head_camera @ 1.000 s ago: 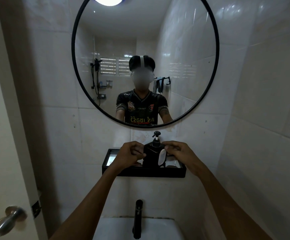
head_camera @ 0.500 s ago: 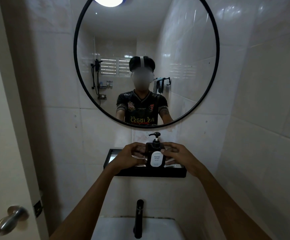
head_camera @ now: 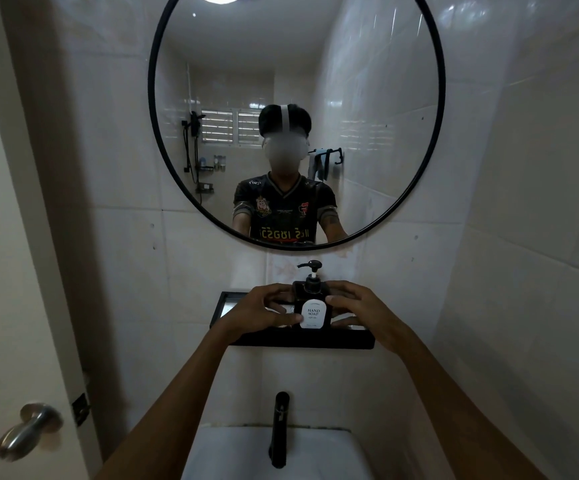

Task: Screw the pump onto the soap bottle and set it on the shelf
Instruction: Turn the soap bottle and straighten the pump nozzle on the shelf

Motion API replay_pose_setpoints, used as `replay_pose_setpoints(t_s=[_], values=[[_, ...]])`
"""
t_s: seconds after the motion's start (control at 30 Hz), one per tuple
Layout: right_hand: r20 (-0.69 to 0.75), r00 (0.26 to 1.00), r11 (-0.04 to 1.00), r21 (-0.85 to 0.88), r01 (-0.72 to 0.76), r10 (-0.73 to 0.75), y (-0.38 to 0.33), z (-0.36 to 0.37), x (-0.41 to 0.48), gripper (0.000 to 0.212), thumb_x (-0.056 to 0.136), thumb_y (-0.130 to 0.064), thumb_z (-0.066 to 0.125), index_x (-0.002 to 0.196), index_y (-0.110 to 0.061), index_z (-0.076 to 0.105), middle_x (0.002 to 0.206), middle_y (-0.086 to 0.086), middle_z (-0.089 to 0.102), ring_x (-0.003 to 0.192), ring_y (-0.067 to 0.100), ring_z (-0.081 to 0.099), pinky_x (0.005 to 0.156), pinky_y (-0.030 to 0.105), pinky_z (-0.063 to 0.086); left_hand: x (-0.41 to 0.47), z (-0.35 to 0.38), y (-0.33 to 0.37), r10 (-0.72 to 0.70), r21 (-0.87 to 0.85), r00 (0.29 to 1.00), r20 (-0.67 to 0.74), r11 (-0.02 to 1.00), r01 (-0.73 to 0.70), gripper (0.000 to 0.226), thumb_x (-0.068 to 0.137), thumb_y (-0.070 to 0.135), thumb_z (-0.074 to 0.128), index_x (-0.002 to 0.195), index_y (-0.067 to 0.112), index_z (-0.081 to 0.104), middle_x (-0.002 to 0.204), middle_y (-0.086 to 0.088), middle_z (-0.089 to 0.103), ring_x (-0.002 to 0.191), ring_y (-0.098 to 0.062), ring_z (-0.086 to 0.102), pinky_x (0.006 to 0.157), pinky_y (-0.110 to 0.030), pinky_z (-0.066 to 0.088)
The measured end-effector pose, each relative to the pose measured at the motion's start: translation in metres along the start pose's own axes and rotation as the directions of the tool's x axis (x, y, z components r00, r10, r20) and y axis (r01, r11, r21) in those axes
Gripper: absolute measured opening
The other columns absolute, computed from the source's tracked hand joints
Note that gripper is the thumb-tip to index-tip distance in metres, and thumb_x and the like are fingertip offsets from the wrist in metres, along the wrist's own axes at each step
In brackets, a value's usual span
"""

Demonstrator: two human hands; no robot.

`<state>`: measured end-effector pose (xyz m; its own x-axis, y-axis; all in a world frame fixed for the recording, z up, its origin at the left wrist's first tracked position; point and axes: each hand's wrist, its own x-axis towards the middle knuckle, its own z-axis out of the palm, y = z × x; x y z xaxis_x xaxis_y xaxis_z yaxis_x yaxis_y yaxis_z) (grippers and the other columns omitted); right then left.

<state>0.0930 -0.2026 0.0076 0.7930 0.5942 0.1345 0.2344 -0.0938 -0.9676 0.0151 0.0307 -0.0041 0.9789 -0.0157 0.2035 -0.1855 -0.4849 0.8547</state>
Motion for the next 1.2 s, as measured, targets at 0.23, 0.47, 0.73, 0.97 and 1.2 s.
replay_pose_setpoints(t_s=[0.23,0.47,0.73,0.97,1.2], values=[[0.013,1.0,1.0,-0.001,0.003,-0.002,0.0,-0.001,0.0,0.04,0.094,-0.013,0.063,0.133,-0.016,0.059,0.126,0.005,0.069,0.106,0.037,0.068,0.071,0.032,0.061,-0.003,0.0,0.004,-0.006,0.012,1.0,0.028,1.0,0.006,0.062,0.081,0.024,0.081,0.137,0.029,0.055,0.118,0.016,0.063,0.089,-0.005,0.075,0.074,-0.015,0.057],[-0.031,0.998,0.996,-0.074,0.054,-0.056,-0.012,-0.014,0.003,0.034,0.093,-0.018,0.065,0.127,-0.021,0.065,0.122,0.012,0.068,0.093,0.02,0.071,0.072,0.03,0.061,-0.003,0.0,0.002,-0.005,-0.003,0.999,0.051,1.0,0.006,0.063,0.083,0.024,0.08,0.14,0.032,0.055,0.127,0.015,0.065,0.095,-0.017,0.076,0.089,-0.026,0.058],[0.007,0.969,0.908,-0.349,0.234,-0.247,-0.069,-0.031,0.017,0.025,0.091,-0.018,0.069,0.116,-0.019,0.073,0.103,0.015,0.073,0.078,0.015,0.069,0.063,0.024,0.058,-0.002,0.0,-0.001,0.032,-0.002,0.997,0.066,0.999,-0.032,0.06,0.084,0.024,0.079,0.138,0.036,0.055,0.129,0.014,0.066,0.093,-0.022,0.076,0.095,-0.037,0.058],[0.212,0.943,0.772,-0.541,0.333,-0.258,-0.093,-0.02,0.032,0.028,0.09,-0.019,0.07,0.118,-0.021,0.072,0.096,0.007,0.074,0.076,0.014,0.068,0.06,0.028,0.059,-0.002,-0.001,-0.002,0.058,0.006,0.996,0.069,0.998,-0.058,0.056,0.085,0.021,0.078,0.131,0.043,0.054,0.121,0.021,0.065,0.094,-0.019,0.077,0.086,-0.025,0.06],[0.234,0.948,0.794,-0.523,0.31,-0.216,-0.085,-0.016,0.036,0.029,0.091,-0.017,0.069,0.12,-0.017,0.072,0.097,0.007,0.072,0.075,0.01,0.066,0.063,0.034,0.06,-0.001,0.0,-0.005,0.075,0.041,0.996,0.057,0.996,-0.078,0.055,0.086,0.021,0.076,0.13,0.044,0.053,0.124,0.02,0.063,0.096,-0.021,0.076,0.085,-0.024,0.06]])
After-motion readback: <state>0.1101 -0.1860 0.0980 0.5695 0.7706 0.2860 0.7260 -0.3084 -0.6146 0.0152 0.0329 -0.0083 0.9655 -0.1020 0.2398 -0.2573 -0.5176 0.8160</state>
